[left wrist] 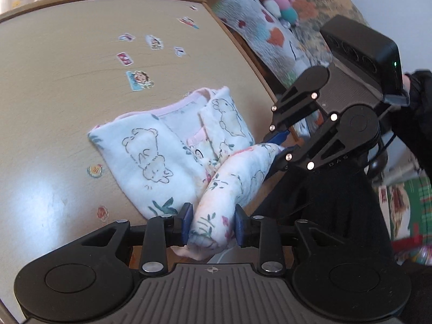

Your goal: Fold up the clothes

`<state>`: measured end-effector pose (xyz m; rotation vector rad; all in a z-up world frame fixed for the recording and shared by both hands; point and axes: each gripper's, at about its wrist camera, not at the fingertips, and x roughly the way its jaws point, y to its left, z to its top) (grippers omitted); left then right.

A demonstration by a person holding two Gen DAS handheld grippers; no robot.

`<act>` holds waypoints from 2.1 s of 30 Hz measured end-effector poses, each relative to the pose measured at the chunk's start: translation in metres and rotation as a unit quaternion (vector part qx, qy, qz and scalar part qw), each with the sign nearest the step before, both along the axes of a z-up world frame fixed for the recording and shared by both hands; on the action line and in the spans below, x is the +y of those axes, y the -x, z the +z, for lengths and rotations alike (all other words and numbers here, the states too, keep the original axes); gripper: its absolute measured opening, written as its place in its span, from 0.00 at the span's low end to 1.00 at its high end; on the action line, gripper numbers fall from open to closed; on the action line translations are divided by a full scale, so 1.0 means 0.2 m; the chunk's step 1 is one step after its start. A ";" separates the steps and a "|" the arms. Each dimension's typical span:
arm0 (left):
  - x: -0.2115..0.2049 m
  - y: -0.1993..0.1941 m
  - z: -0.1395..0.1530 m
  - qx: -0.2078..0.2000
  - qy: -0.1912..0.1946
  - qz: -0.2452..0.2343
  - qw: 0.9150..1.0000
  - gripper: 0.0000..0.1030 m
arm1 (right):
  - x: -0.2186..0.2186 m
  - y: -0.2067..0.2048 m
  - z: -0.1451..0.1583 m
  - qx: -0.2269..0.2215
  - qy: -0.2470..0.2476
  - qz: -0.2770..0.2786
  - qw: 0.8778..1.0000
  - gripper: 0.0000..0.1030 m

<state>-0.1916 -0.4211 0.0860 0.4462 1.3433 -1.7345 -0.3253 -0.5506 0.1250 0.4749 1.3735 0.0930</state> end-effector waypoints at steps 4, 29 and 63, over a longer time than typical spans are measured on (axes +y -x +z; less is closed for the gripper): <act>0.05 -0.03 -0.02 0.008 -0.018 0.052 0.998 0.38 | 0.01 0.02 0.01 -0.001 0.000 -0.012 1.000 0.21; 0.27 -0.09 0.04 -0.038 -0.021 0.119 0.992 0.42 | -0.10 0.15 -0.06 0.015 -0.029 -0.217 0.976 0.32; 0.25 0.05 0.10 -0.023 0.024 0.254 0.967 0.28 | 0.00 0.31 0.02 -0.012 0.042 -0.272 0.961 0.36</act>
